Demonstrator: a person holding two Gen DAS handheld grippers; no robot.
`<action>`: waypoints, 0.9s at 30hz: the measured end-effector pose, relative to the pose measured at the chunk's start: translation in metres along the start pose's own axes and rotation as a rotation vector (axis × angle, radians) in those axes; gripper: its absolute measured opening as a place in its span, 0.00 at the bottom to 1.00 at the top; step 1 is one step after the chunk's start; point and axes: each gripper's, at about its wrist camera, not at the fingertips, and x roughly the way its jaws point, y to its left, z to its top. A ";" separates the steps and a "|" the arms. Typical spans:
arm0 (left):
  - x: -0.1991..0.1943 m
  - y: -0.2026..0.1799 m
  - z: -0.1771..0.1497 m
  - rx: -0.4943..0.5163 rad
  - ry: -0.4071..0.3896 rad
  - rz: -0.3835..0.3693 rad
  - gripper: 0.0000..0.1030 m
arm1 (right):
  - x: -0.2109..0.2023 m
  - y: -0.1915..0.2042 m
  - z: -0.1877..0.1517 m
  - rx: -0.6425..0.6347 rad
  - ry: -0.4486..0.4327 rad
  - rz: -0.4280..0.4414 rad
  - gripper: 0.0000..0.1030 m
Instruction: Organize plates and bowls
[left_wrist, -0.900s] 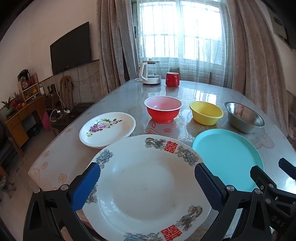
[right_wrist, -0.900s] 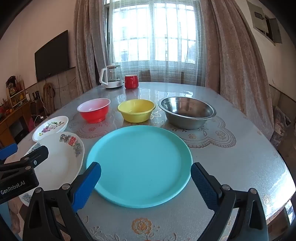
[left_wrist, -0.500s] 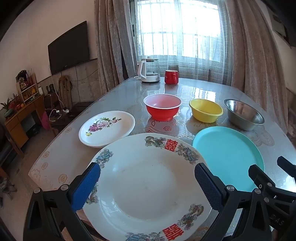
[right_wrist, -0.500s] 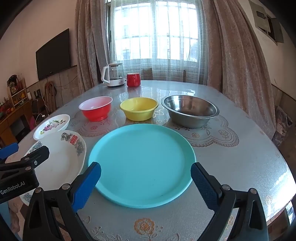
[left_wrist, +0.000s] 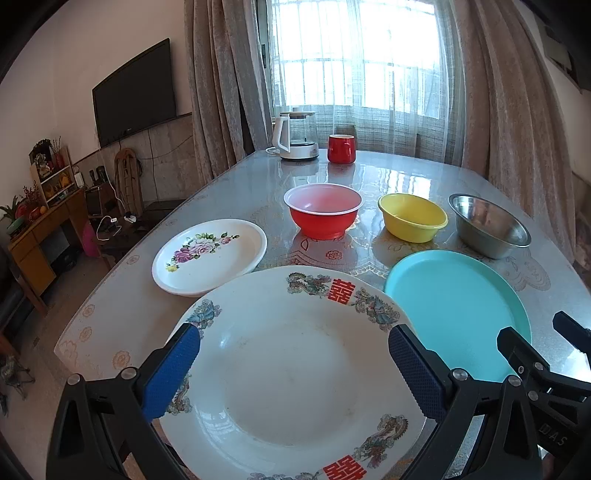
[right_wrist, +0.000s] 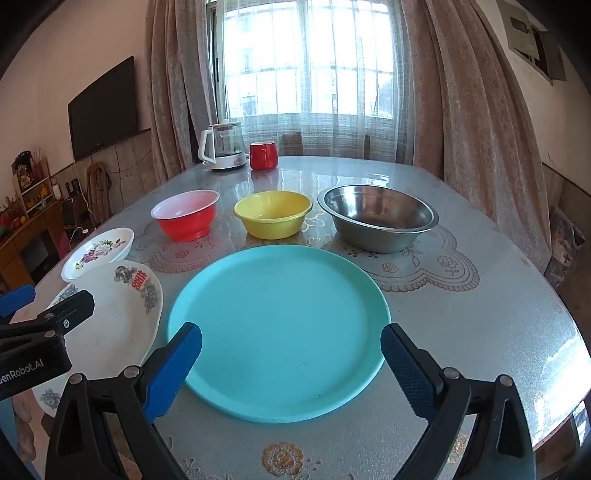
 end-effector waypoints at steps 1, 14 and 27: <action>0.000 0.000 0.000 0.002 0.001 0.000 1.00 | 0.001 0.000 0.000 0.002 0.001 0.001 0.97; 0.000 -0.003 0.003 0.015 0.000 0.001 1.00 | 0.003 -0.006 0.000 0.012 -0.006 0.001 0.97; 0.004 -0.009 0.012 0.030 0.003 -0.015 1.00 | 0.008 -0.020 0.003 0.060 0.000 0.005 0.97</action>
